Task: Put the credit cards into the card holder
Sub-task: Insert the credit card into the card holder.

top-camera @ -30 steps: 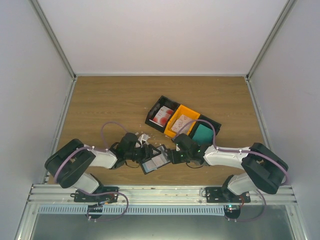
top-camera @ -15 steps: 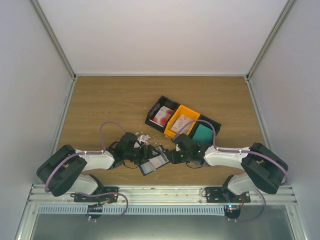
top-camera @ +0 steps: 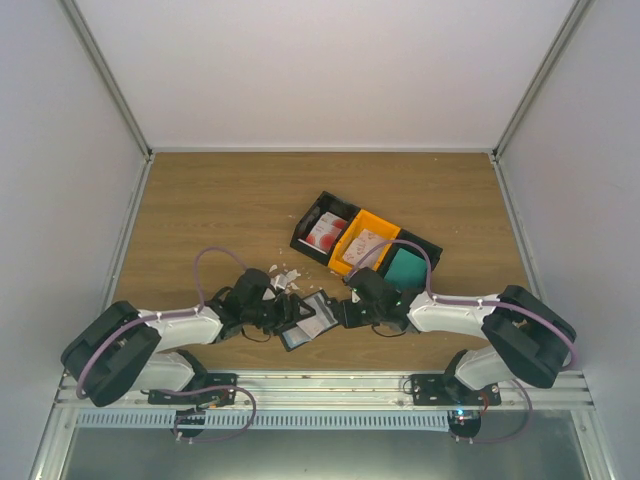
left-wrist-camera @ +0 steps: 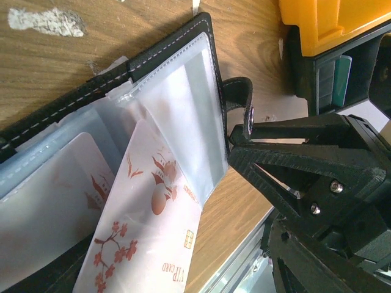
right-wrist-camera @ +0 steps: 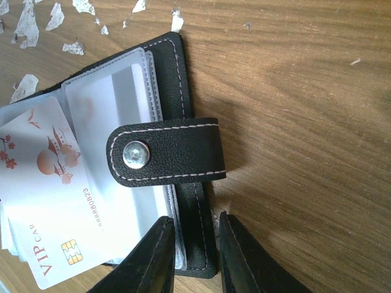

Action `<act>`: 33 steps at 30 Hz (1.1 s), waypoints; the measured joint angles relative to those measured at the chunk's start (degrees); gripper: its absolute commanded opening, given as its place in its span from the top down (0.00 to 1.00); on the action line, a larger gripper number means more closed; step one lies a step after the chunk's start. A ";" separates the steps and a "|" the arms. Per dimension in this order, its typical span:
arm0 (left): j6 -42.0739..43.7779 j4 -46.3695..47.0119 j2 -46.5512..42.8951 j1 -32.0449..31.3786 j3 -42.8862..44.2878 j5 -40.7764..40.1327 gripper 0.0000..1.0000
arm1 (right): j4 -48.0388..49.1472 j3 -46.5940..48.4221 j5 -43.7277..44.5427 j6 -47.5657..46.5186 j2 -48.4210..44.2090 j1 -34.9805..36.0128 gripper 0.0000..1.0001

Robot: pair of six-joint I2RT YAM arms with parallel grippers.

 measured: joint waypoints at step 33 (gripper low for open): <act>-2.71 -3.39 -3.21 0.35 -3.08 -0.57 0.83 | 1.01 -0.39 -0.68 -0.15 0.22 0.00 0.80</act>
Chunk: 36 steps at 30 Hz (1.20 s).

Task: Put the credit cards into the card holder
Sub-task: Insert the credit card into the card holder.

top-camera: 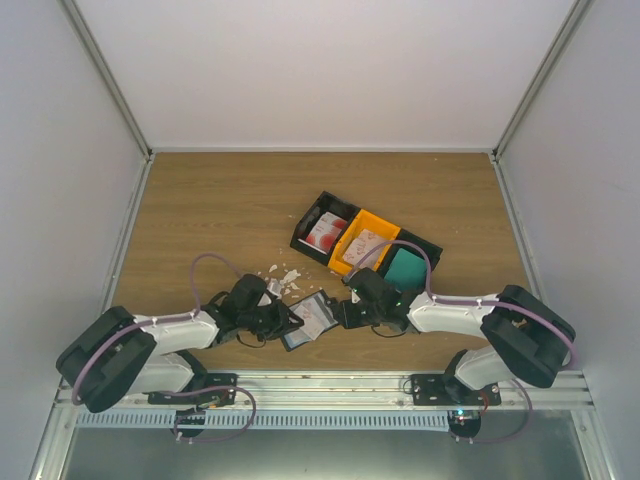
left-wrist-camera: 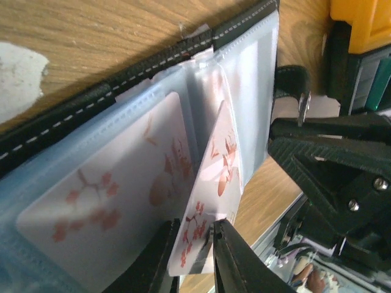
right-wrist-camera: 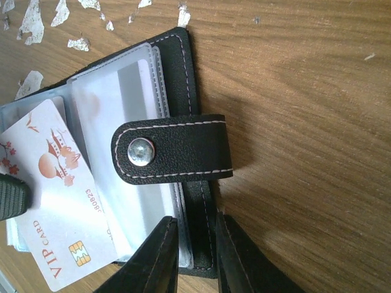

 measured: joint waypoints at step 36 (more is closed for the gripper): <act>-1.73 8.26 7.48 5.25 -0.94 6.62 0.96 | 0.37 -0.17 -0.35 0.02 0.00 0.00 0.81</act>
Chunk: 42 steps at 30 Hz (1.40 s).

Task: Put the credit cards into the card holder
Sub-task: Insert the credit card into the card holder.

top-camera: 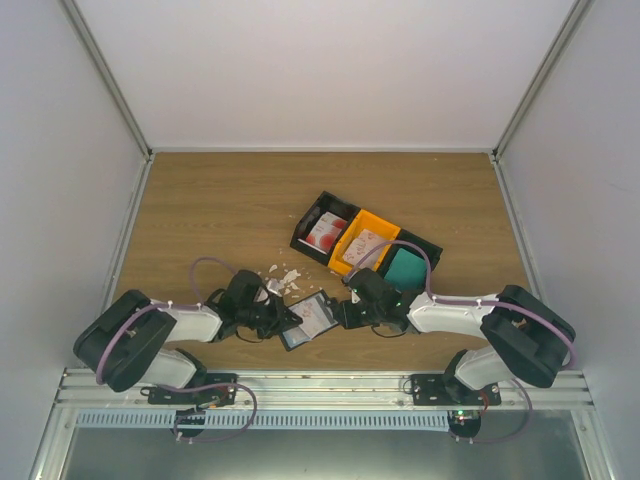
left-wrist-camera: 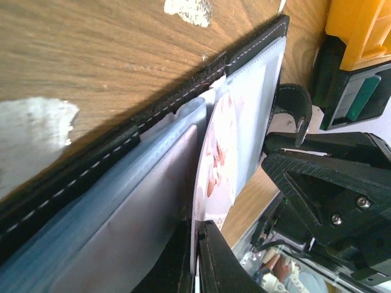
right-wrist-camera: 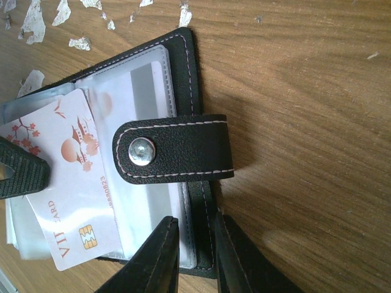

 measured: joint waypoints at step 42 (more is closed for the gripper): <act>14.91 -6.16 13.51 0.55 12.96 7.48 0.77 | -0.02 0.48 -0.04 -0.50 0.66 0.00 0.83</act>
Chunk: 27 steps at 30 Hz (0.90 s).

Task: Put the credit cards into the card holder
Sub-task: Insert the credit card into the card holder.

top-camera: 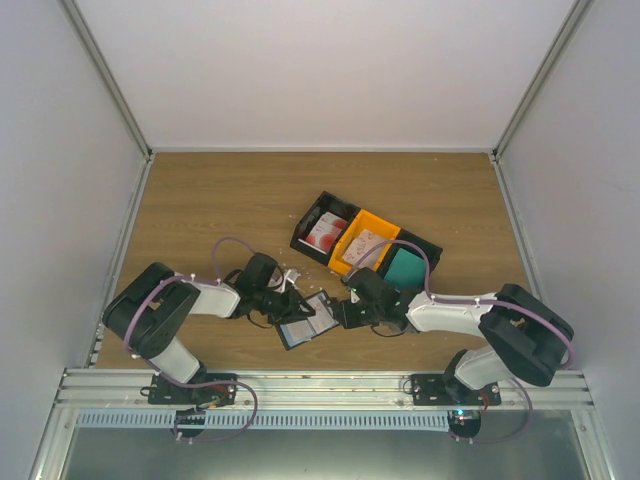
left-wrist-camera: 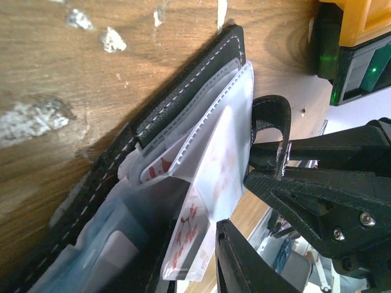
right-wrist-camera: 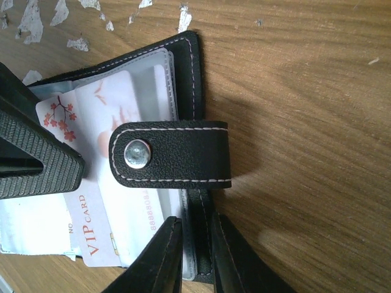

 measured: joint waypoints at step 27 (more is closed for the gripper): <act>5.16 -9.86 -7.39 -3.93 1.05 -7.15 0.61 | -10.47 4.85 11.17 -0.87 -1.86 12.11 0.34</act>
